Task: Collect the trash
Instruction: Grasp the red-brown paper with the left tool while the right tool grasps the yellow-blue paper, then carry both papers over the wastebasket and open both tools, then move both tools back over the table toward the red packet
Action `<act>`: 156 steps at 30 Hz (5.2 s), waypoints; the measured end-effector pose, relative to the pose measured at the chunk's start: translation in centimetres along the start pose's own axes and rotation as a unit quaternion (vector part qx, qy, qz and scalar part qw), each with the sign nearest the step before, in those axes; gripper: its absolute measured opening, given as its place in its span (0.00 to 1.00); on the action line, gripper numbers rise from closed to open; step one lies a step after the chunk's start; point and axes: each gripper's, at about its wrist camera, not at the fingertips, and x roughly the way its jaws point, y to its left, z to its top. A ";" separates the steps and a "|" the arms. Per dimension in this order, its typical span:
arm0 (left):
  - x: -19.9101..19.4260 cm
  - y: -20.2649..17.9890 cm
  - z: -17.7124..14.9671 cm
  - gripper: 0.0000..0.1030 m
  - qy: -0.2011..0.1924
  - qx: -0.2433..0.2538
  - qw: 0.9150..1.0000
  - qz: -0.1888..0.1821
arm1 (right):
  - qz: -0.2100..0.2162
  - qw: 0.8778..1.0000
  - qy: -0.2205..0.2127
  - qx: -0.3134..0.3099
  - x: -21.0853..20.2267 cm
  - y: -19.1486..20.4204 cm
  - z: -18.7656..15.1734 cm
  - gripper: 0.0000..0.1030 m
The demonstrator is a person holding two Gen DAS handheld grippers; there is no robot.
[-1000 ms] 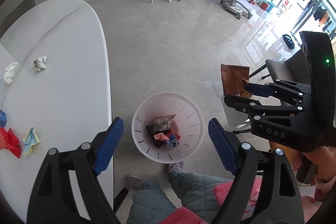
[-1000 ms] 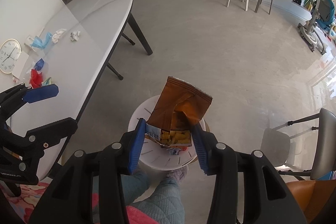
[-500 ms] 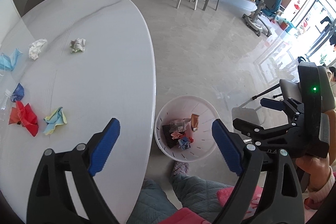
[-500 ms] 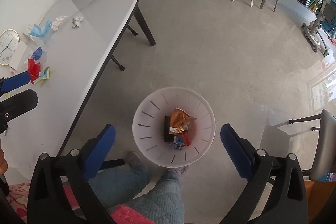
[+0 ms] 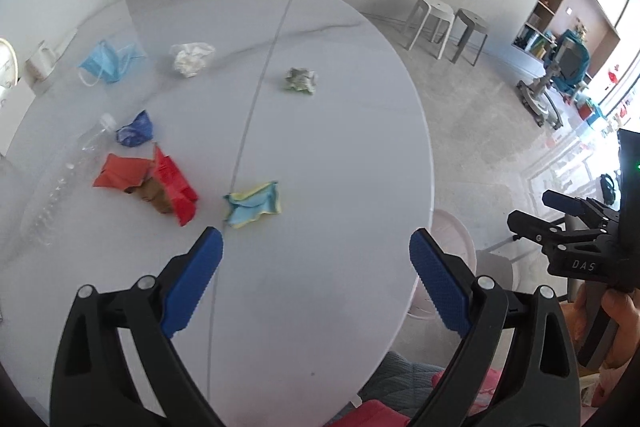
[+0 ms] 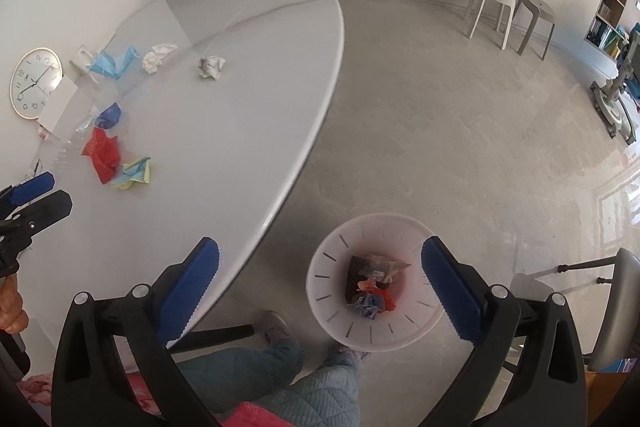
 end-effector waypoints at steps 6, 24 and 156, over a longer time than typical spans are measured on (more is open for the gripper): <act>-1.3 6.5 -0.9 0.88 -0.008 -0.044 0.999 0.025 | 0.023 0.999 -0.004 -0.031 1.1 5.6 1.5 0.98; 4.6 13.4 2.4 0.89 0.027 -0.169 0.985 0.010 | 0.087 0.986 0.029 -0.141 5.5 15.2 4.2 0.98; 2.7 15.4 2.5 0.88 0.011 -0.289 0.950 0.120 | 0.105 0.988 -0.002 -0.112 5.0 6.5 9.8 0.98</act>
